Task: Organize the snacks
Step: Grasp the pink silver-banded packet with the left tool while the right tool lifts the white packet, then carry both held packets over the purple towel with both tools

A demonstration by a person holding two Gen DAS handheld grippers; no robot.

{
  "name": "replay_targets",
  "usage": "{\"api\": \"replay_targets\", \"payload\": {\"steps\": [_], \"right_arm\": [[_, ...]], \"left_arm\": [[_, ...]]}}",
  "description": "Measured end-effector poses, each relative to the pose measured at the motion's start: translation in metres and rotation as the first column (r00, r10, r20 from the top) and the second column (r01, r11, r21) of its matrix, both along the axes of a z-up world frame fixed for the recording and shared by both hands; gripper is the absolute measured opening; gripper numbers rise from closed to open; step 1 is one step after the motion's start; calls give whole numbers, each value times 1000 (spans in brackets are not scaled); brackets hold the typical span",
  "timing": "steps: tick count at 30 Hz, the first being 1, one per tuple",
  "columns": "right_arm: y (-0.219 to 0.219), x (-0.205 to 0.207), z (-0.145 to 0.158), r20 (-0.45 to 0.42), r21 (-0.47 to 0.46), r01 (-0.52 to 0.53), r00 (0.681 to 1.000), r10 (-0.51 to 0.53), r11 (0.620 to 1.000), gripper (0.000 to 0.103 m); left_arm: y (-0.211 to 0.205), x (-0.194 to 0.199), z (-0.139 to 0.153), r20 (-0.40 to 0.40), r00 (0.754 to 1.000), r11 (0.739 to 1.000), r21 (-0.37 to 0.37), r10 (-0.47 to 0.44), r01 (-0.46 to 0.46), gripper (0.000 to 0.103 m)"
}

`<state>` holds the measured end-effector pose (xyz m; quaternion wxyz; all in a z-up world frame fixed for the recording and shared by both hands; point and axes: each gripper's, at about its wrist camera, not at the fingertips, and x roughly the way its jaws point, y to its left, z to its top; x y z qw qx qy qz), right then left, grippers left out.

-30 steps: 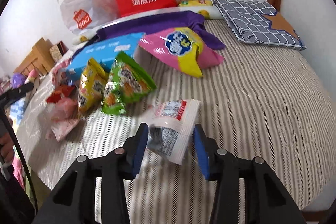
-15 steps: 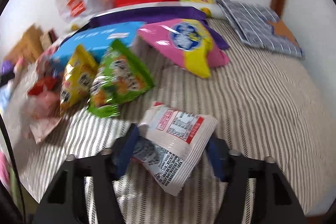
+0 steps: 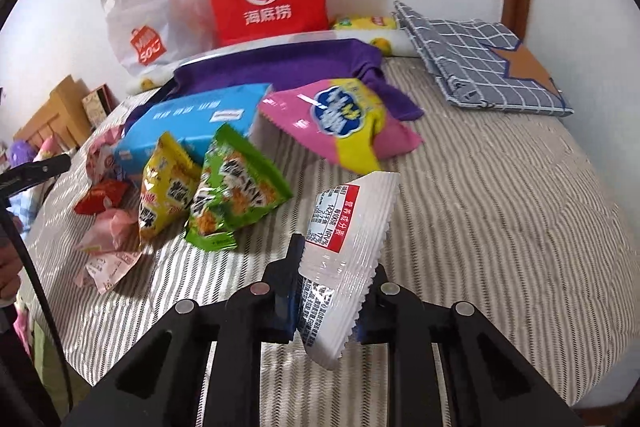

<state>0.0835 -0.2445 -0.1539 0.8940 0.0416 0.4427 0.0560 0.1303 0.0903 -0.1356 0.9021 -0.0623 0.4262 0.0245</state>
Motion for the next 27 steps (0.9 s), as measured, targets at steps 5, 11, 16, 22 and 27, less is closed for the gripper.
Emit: {"api": "replay_targets", "payload": {"steps": [5, 11, 16, 22, 27], "right_arm": [[-12, 5, 1, -11, 6, 40, 999, -40, 999, 20], [-18, 13, 3, -31, 24, 64, 998, -64, 998, 20], [-13, 15, 9, -15, 20, 59, 998, -59, 998, 20], [-4, 18, 18, 0, 44, 78, 997, -78, 996, 20], [11, 17, 22, 2, 21, 76, 997, -76, 997, 20]], "left_arm": [[0, 29, -10, -49, 999, 1000, -21, 5, -6, 83], [3, 48, -30, -142, 990, 995, -99, -9, -5, 43], [9, 42, -27, -135, 991, 991, -136, -17, -2, 36], [12, 25, -9, -112, 993, 992, -120, -48, 34, 35], [16, 13, 7, -93, 992, 990, -121, -84, 73, 35]]}}
